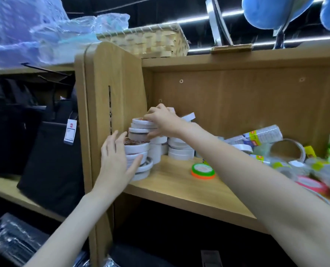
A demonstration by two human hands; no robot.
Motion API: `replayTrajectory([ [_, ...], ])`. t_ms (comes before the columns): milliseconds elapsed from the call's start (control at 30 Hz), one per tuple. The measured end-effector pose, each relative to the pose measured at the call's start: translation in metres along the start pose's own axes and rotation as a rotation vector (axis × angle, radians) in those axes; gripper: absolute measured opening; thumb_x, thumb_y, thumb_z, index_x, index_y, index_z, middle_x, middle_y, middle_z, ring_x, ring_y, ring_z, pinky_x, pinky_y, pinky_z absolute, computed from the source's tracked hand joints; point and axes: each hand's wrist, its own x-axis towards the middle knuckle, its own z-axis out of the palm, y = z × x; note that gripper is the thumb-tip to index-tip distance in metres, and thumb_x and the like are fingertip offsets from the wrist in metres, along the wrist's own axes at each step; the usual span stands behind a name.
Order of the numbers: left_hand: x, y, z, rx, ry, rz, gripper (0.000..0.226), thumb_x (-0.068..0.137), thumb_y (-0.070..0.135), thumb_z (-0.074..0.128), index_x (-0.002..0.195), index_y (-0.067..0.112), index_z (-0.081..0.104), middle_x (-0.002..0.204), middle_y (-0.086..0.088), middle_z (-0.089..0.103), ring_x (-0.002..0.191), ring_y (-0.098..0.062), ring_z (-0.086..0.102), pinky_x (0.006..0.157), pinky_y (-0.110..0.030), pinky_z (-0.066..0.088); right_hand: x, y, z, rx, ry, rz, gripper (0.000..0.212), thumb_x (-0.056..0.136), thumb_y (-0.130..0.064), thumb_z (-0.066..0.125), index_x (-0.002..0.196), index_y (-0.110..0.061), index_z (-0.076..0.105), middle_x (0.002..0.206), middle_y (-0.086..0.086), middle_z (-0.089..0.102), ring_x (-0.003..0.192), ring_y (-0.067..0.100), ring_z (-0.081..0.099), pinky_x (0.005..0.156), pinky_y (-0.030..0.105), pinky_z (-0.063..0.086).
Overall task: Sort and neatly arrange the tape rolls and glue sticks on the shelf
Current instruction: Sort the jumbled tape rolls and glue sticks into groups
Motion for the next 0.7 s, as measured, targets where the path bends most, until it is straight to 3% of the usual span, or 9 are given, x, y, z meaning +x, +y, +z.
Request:
replayTrajectory([
  [133,-0.004,0.002,0.010,-0.084,0.028,-0.017,0.072,0.087,0.036,0.056,0.144,0.007,0.023,0.152,-0.013,0.018,0.141,-0.026,0.013,0.113,-0.040,0.016,-0.010,0.012,0.005,-0.053,0.046,0.060,0.061,0.073,-0.052,0.070,0.120,-0.015,0.054,0.119,0.007,0.042,0.113,0.027,0.039,0.085,0.035,0.035],
  [233,-0.004,0.003,0.017,-0.086,0.053,-0.036,0.074,0.087,0.038,0.055,0.145,0.007,0.020,0.153,-0.012,0.014,0.141,-0.026,0.012,0.113,-0.038,0.016,-0.010,0.009,0.009,0.222,0.072,0.162,0.057,0.074,-0.037,0.076,0.117,-0.007,0.054,0.109,0.010,0.039,0.096,0.025,0.043,0.081,0.032,0.039],
  [333,-0.003,0.003,0.018,-0.069,0.062,-0.022,0.076,0.088,0.039,0.054,0.147,0.010,0.015,0.154,-0.011,0.012,0.142,-0.025,0.011,0.113,-0.036,0.015,-0.005,0.002,0.011,0.425,0.114,0.170,0.053,0.074,-0.032,0.077,0.118,-0.008,0.058,0.110,0.009,0.044,0.094,0.019,0.042,0.075,0.025,0.038],
  [433,-0.003,0.002,0.017,-0.070,0.044,-0.018,0.076,0.088,0.041,0.053,0.147,0.013,0.015,0.154,-0.009,0.013,0.142,-0.023,0.011,0.112,-0.034,0.013,-0.008,0.004,0.014,0.695,0.120,0.150,0.041,0.080,-0.026,0.073,0.111,-0.002,0.060,0.106,0.008,0.049,0.074,0.022,0.059,0.070,0.037,0.055],
  [567,-0.004,0.006,0.014,-0.021,0.093,0.020,0.064,0.090,0.035,0.054,0.142,0.008,0.029,0.149,-0.015,0.025,0.138,-0.027,0.022,0.113,-0.042,0.016,-0.027,0.013,0.013,0.618,0.160,0.093,0.041,0.084,-0.020,0.068,0.121,-0.010,0.053,0.121,0.005,0.044,0.079,0.019,0.060,0.059,0.023,0.054],
  [633,-0.004,0.014,0.012,-0.028,0.160,0.114,0.052,0.084,0.024,0.052,0.131,0.004,0.041,0.141,-0.016,0.036,0.132,-0.028,0.030,0.111,-0.042,0.021,-0.047,0.025,0.003,0.569,0.170,0.099,0.032,0.085,-0.017,0.066,0.115,-0.010,0.056,0.113,0.002,0.049,0.077,0.018,0.060,0.060,0.015,0.047],
  [700,-0.003,0.030,0.011,-0.119,0.167,0.163,0.041,0.081,0.013,0.050,0.121,0.004,0.047,0.134,-0.015,0.041,0.127,-0.026,0.034,0.106,-0.031,0.024,-0.075,0.042,-0.009,0.453,0.057,0.137,0.017,0.087,-0.017,0.062,0.104,-0.012,0.062,0.099,-0.002,0.059,0.078,0.018,0.062,0.059,0.008,0.042],
])
